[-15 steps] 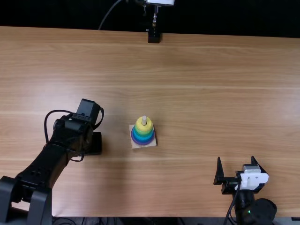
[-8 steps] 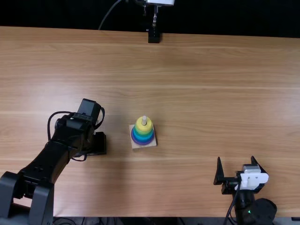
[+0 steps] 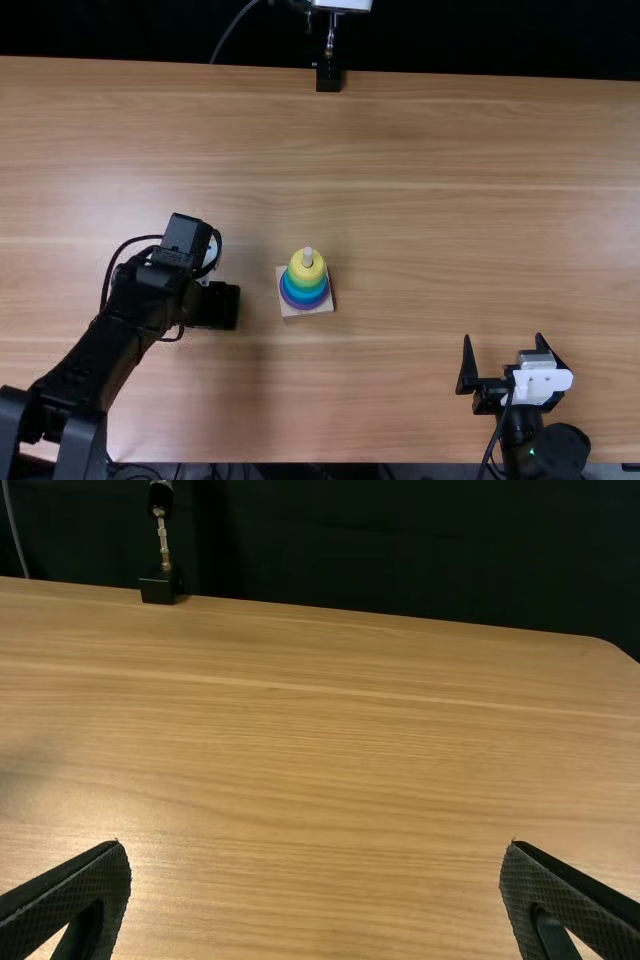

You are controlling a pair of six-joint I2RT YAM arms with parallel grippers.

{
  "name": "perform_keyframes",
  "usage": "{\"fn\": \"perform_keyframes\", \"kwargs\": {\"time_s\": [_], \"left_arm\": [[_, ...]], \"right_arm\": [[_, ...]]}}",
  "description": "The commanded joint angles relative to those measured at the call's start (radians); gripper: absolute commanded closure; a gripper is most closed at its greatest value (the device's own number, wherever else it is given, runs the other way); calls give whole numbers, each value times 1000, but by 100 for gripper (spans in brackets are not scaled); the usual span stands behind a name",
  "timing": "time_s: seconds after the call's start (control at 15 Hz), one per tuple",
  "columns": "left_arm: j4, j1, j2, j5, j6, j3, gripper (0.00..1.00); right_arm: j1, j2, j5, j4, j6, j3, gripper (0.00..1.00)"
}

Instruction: Build the Hanoi tower: stack the rings onto the peg from bottom to top in this color order: purple, dark blue, light blue, dark green, light green, yellow, orange.

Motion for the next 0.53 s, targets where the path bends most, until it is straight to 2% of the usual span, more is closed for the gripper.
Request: {"fn": "perform_keyframes", "kwargs": {"time_s": [0.0, 0.27, 0.47], "left_arm": [[2, 14, -19, -21, 92, -9, 0], [5, 16, -19, -21, 96, -10, 0], [72, 16, -13, -21, 103, -21, 0]], "right_arm": [[-11, -13, 2, -53, -4, -68, 0], [-11, -13, 2, -53, -4, -68, 0], [-11, -13, 2, -53, -2, -68, 0]]}}
